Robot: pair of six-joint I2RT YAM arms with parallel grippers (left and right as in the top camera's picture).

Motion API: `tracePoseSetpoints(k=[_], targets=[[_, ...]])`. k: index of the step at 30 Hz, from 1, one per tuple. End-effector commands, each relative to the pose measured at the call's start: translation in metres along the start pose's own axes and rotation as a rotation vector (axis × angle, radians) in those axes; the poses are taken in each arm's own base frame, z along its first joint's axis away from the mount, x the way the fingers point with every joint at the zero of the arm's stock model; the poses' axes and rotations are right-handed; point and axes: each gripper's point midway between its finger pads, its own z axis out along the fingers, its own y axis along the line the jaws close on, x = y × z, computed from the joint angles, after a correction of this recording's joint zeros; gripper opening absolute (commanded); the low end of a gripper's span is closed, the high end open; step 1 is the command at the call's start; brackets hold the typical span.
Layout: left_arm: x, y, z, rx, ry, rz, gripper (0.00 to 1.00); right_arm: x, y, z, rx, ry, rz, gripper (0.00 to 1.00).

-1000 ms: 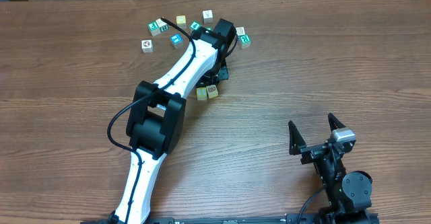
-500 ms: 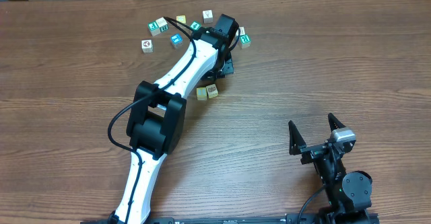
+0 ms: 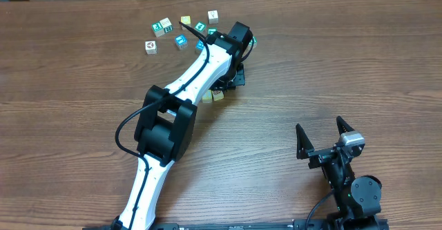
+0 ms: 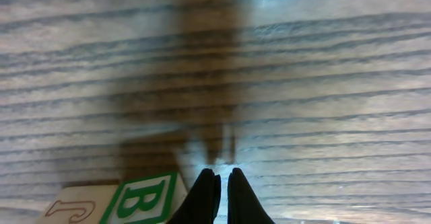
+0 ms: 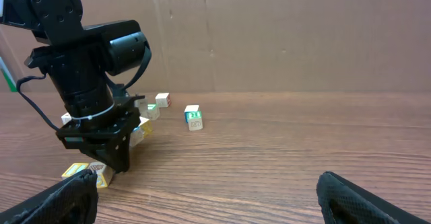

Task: Form a horizontal line

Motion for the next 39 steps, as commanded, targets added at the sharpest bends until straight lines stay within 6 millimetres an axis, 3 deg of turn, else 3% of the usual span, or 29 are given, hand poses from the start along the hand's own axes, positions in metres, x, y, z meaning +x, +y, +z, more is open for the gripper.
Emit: tracePoseSetpoints(k=[1, 39], targets=[[-0.002, -0.004, -0.008, 0.015, -0.007, 0.025, 0.04, 0.002, -0.002, 0.000, 0.008, -0.003, -0.005, 1.00], [0.011, -0.001, -0.008, -0.012, 0.038, 0.040, 0.04, 0.002, -0.002, 0.000, 0.008, -0.003, -0.005, 1.00]])
